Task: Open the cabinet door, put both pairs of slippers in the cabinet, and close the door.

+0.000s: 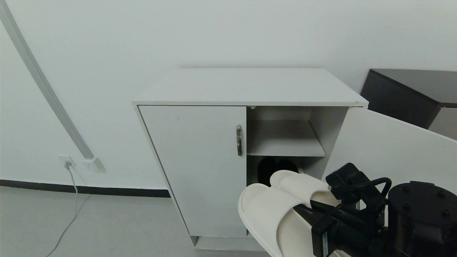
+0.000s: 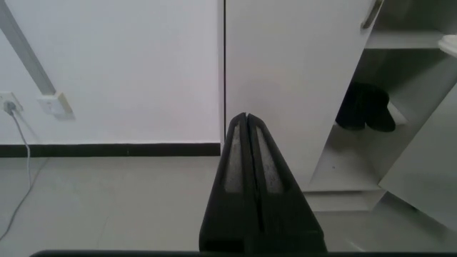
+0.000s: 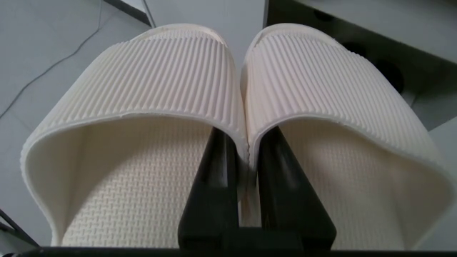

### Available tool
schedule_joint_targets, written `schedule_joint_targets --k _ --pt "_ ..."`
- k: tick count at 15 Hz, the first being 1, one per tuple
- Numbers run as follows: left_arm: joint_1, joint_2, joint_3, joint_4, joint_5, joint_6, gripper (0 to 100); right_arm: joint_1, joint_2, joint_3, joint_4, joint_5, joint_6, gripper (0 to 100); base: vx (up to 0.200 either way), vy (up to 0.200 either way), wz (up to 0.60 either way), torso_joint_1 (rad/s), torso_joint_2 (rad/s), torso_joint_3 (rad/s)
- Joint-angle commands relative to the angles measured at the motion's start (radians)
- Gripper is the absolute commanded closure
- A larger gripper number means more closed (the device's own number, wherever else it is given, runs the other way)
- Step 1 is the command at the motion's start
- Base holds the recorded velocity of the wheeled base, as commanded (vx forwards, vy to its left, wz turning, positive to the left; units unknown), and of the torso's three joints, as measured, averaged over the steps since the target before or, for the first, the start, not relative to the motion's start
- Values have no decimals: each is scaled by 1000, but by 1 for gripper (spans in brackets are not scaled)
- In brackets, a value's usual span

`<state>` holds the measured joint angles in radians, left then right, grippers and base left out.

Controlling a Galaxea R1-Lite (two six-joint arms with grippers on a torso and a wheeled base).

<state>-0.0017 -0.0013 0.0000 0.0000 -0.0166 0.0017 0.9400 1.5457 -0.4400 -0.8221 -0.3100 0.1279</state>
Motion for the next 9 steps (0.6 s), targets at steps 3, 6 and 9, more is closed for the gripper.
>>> schedule_joint_targets --k 3,6,9 --pt "0 1 0 0 0 0 100 0 4 1 0 0 -1 100 0 0 0 -137 473 326" --pt "0 1 0 0 0 0 100 0 4 6 0 2 -1 100 0 0 0 -113 463 347" --pt "0 1 0 0 0 0 100 0 1 10 0 2 1 100 0 0 0 -74 452 369"
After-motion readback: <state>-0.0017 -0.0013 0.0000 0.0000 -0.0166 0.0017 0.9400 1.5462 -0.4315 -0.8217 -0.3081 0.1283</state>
